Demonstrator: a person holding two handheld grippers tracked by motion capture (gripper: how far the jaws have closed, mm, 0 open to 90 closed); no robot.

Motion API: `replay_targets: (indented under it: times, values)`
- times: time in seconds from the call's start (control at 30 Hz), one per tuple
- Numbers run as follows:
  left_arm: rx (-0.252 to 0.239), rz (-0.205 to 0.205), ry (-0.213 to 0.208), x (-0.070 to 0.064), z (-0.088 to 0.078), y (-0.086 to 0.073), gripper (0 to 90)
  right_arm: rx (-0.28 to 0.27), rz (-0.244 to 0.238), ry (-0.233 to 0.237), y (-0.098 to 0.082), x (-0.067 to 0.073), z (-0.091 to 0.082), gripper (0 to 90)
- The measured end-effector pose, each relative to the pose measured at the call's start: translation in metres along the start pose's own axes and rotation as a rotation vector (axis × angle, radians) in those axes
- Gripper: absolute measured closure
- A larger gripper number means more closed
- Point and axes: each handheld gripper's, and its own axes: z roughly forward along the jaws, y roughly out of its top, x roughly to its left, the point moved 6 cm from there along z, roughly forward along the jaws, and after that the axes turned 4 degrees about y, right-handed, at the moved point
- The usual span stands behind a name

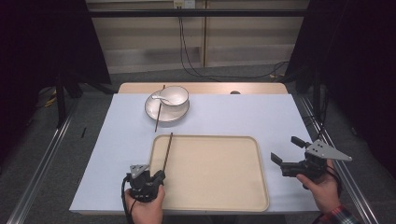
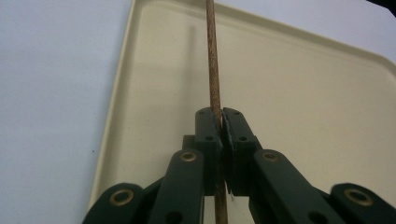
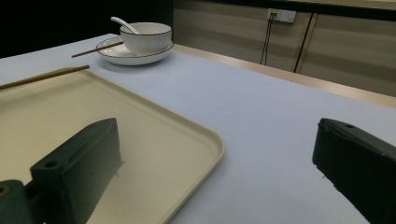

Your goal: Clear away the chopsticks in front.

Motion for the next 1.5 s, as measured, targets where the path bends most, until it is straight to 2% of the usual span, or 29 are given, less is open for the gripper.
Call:
replay_targets:
  times: [0.07,0.33,0.4,0.47,0.77,0.97,1.07,1.17,1.5]
  values:
    - [-0.002,-0.006,0.0,-0.001,0.0,-0.001,85.7,0.002,-0.001,0.009,0.0,0.001,0.0,0.8]
    - [0.024,0.017,0.002,-0.001,0.001,-0.007,85.7,0.007,-0.005,0.012,0.0,0.003,0.0,0.9]
    - [0.03,0.004,0.0,-0.001,0.003,-0.009,85.6,0.007,-0.006,0.013,0.0,0.003,0.0,0.9]
    - [0.033,0.015,0.012,0.001,0.005,-0.009,85.4,0.006,-0.004,0.01,0.0,0.003,0.0,0.9]
    - [0.007,0.037,0.016,-0.002,0.009,-0.003,76.2,0.008,-0.007,0.013,0.0,0.003,0.001,1.2]
    - [-0.056,0.031,0.0,-0.004,0.012,0.017,61.2,0.007,-0.008,0.014,0.0,0.002,0.001,1.2]
    - [-0.079,0.047,-0.002,-0.003,0.016,0.031,57.9,0.005,-0.005,0.015,0.0,0.002,0.001,1.3]
    - [-0.107,0.054,-0.007,-0.001,0.022,0.045,47.4,0.006,-0.008,0.015,0.0,0.002,0.001,1.3]
    - [-0.153,0.096,0.006,0.009,0.043,0.088,35.6,0.009,-0.011,0.02,0.0,0.001,0.0,1.5]
